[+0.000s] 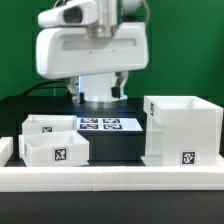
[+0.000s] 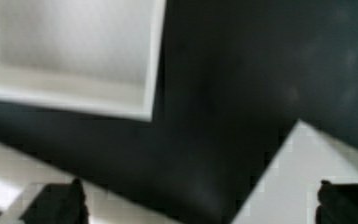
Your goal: Assemble drawer
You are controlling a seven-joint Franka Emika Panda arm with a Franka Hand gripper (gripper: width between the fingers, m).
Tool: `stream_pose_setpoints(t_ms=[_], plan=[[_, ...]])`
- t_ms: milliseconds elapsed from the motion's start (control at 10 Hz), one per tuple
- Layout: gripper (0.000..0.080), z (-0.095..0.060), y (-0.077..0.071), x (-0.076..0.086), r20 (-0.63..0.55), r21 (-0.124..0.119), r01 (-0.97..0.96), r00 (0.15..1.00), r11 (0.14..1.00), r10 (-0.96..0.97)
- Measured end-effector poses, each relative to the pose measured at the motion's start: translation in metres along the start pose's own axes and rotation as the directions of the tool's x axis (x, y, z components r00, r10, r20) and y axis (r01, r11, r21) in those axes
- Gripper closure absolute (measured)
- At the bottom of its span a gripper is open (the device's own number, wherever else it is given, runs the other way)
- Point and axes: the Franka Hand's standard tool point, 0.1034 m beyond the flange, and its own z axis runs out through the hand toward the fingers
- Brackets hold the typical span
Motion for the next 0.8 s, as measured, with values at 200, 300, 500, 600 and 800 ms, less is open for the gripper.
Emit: stream_pose_setpoints(t_ms=[200,300,500,600,800], plan=[[0.0151,0.014,0.004,-0.013,-0.002,-0.011,0.014,1.0,1.0,-0.014],[0.0151,0.022,0.006,-0.018,-0.003,-0.016,0.011,1.0,1.0,-0.011],[0.0151,0.04,0.008,-0.025,-0.005,-0.028,0.012,1.0,1.0,-0.012],[0.0151,0.048,0.009,-0.029,-0.006,-0.034,0.013,1.0,0.999,-0.013],[0.0151,0.064,0.013,-0.039,0.01,-0.025,0.012,1.0,1.0,-0.012]])
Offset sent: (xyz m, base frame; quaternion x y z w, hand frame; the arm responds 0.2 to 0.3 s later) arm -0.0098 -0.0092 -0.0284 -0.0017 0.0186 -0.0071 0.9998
